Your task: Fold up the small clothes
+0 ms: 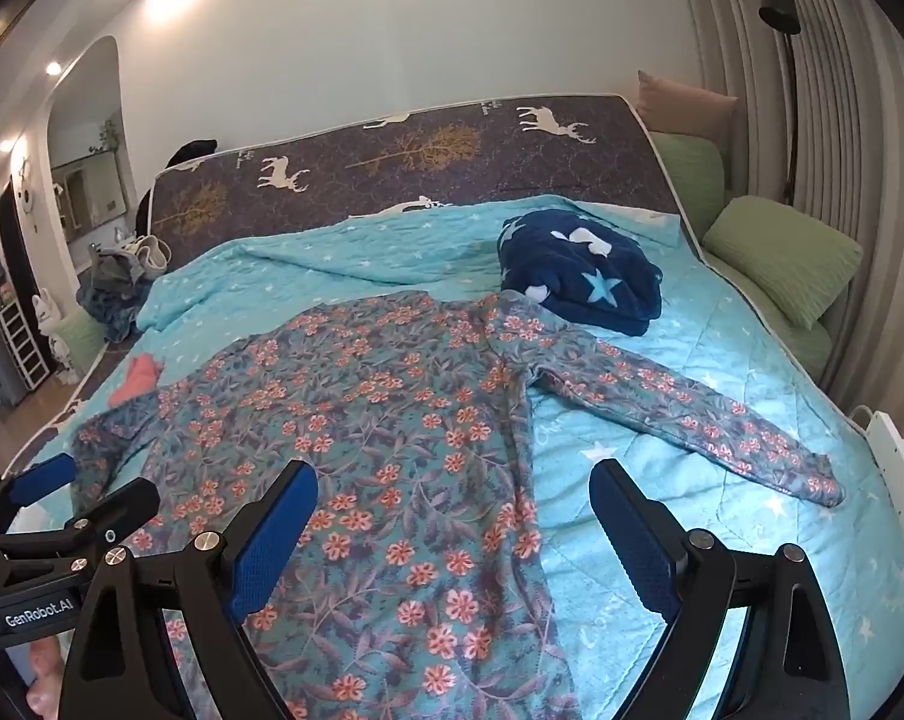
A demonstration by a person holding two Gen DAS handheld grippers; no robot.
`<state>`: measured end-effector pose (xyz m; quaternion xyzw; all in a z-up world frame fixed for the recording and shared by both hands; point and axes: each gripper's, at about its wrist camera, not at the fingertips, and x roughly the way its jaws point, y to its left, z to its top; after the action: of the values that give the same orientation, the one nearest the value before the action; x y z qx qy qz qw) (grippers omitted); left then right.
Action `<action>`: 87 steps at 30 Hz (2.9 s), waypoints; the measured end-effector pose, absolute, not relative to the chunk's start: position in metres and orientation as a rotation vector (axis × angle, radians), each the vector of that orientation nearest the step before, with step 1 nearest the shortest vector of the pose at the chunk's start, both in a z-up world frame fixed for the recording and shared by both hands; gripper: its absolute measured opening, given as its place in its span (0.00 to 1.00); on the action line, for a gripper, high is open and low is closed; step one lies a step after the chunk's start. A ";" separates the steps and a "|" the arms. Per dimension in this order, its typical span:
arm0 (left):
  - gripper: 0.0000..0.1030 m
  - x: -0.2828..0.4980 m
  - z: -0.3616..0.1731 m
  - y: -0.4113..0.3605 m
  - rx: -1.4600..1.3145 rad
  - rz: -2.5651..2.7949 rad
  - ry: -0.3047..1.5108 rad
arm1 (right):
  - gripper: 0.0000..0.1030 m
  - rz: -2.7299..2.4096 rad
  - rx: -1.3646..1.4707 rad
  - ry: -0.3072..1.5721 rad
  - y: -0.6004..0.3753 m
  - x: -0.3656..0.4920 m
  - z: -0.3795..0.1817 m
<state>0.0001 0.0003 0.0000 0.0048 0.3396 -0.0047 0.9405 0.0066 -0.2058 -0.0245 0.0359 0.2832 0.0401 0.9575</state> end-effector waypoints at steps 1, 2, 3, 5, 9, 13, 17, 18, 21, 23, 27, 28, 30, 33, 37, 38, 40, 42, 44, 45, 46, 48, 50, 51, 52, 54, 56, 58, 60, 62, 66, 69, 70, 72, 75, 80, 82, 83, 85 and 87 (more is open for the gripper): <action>1.00 0.000 0.000 0.001 0.009 -0.013 0.691 | 0.91 0.081 0.075 0.575 -0.206 0.007 -0.024; 1.00 -0.001 0.000 0.001 0.007 -0.015 0.688 | 0.91 0.081 0.076 0.574 -0.205 0.007 -0.024; 1.00 -0.001 0.001 0.002 0.005 -0.016 0.684 | 0.91 0.080 0.074 0.573 -0.205 0.007 -0.024; 1.00 0.002 0.001 0.003 0.003 -0.017 0.677 | 0.91 0.079 0.070 0.572 -0.204 0.007 -0.023; 1.00 -0.001 0.006 -0.004 0.017 -0.029 0.661 | 0.91 0.089 0.069 0.570 -0.202 0.006 -0.022; 1.00 -0.002 0.007 -0.002 0.016 -0.035 0.642 | 0.91 0.092 0.060 0.565 -0.197 0.007 -0.021; 1.00 0.000 0.004 0.002 0.006 -0.037 0.665 | 0.91 0.100 0.059 0.571 -0.194 0.008 -0.023; 1.00 0.000 0.004 0.003 0.005 -0.033 0.667 | 0.91 0.100 0.058 0.570 -0.194 0.008 -0.022; 1.00 0.001 0.000 0.006 0.004 -0.027 0.705 | 0.91 0.100 0.055 0.566 -0.193 0.007 -0.021; 1.00 0.000 -0.002 0.008 -0.008 -0.033 0.731 | 0.91 0.099 0.049 0.563 -0.192 0.007 -0.021; 1.00 -0.001 -0.003 0.008 -0.009 -0.041 0.742 | 0.91 0.099 0.049 0.565 -0.191 0.006 -0.022; 1.00 -0.001 -0.003 0.008 -0.011 -0.041 0.741 | 0.91 0.099 0.050 0.566 -0.191 0.006 -0.022; 1.00 -0.002 -0.003 0.008 -0.006 -0.042 0.742 | 0.91 0.097 0.053 0.569 -0.191 0.006 -0.023; 1.00 -0.001 -0.003 0.007 -0.015 -0.048 0.758 | 0.91 0.096 0.053 0.570 -0.191 0.005 -0.023; 1.00 -0.002 -0.006 0.007 -0.001 -0.045 0.727 | 0.91 0.095 0.052 0.568 -0.190 0.005 -0.023; 1.00 -0.002 -0.007 0.007 -0.003 -0.048 0.725 | 0.91 0.095 0.052 0.569 -0.190 0.005 -0.023; 1.00 -0.002 -0.008 0.007 -0.004 -0.057 0.721 | 0.91 0.095 0.052 0.570 -0.190 0.005 -0.024; 1.00 -0.003 -0.009 0.006 0.004 -0.058 0.723 | 0.91 0.093 0.049 0.572 -0.189 0.005 -0.025; 1.00 -0.003 -0.009 0.005 0.012 -0.060 0.723 | 0.91 0.093 0.050 0.576 -0.189 0.005 -0.026; 1.00 -0.003 -0.010 0.004 0.013 -0.062 0.726 | 0.91 0.094 0.051 0.576 -0.189 0.005 -0.026; 1.00 -0.003 -0.010 0.004 0.012 -0.065 0.728 | 0.91 0.095 0.051 0.575 -0.189 0.005 -0.026; 1.00 -0.003 -0.010 0.005 -0.004 -0.077 0.729 | 0.91 0.094 0.050 0.574 -0.189 0.005 -0.026; 1.00 -0.004 -0.010 0.004 -0.006 -0.083 0.727 | 0.91 0.093 0.051 0.574 -0.189 0.005 -0.026; 1.00 -0.004 -0.009 0.003 -0.007 -0.084 0.721 | 0.91 0.094 0.053 0.576 -0.189 0.005 -0.026; 1.00 -0.004 -0.009 0.002 0.003 -0.081 0.718 | 0.91 0.094 0.054 0.576 -0.189 0.004 -0.026; 1.00 -0.005 -0.010 0.001 0.013 -0.081 0.715 | 0.91 0.094 0.054 0.577 -0.189 0.004 -0.026; 1.00 -0.005 -0.010 0.000 0.022 -0.081 0.716 | 0.91 0.095 0.054 0.578 -0.188 0.004 -0.026; 1.00 -0.004 -0.011 -0.001 0.029 -0.079 0.718 | 0.91 0.096 0.052 0.576 -0.188 0.004 -0.025; 1.00 -0.004 -0.011 -0.001 0.025 -0.079 0.715 | 0.91 0.098 0.050 0.575 -0.187 0.003 -0.026; 1.00 -0.004 -0.011 -0.001 0.027 -0.078 0.714 | 0.91 0.100 0.050 0.575 -0.187 0.003 -0.026; 1.00 -0.004 -0.012 0.000 0.035 -0.070 0.719 | 0.91 0.101 0.052 0.576 -0.187 0.003 -0.026; 1.00 -0.003 -0.013 0.000 0.042 -0.062 0.725 | 0.91 0.100 0.051 0.576 -0.187 0.003 -0.026; 1.00 -0.003 -0.013 0.000 0.045 -0.061 0.725 | 0.91 0.100 0.050 0.575 -0.187 0.003 -0.026; 1.00 -0.003 -0.013 0.000 0.047 -0.059 0.725 | 0.91 0.100 0.051 0.575 -0.187 0.003 -0.026; 1.00 -0.003 -0.014 0.000 0.045 -0.060 0.723 | 0.91 0.101 0.050 0.576 -0.187 0.003 -0.026; 1.00 -0.003 -0.016 0.002 0.041 -0.057 0.726 | 0.91 0.104 0.046 0.577 -0.186 0.004 -0.027; 1.00 -0.002 -0.016 0.002 0.046 -0.054 0.731 | 0.91 0.106 0.042 0.574 -0.184 0.004 -0.027; 1.00 -0.002 -0.017 0.003 0.047 -0.052 0.733 | 0.91 0.107 0.041 0.573 -0.183 0.005 -0.027; 1.00 -0.001 -0.017 0.004 0.047 -0.049 0.736 | 0.91 0.111 0.037 0.572 -0.180 0.006 -0.026; 1.00 -0.001 -0.017 0.007 0.048 -0.041 0.737 | 0.91 0.116 0.034 0.573 -0.178 0.007 -0.026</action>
<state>-0.0011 0.0065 -0.0167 0.0233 0.3603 -0.0199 0.9323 0.0070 -0.1784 -0.0262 0.0168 0.2824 0.0574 0.9574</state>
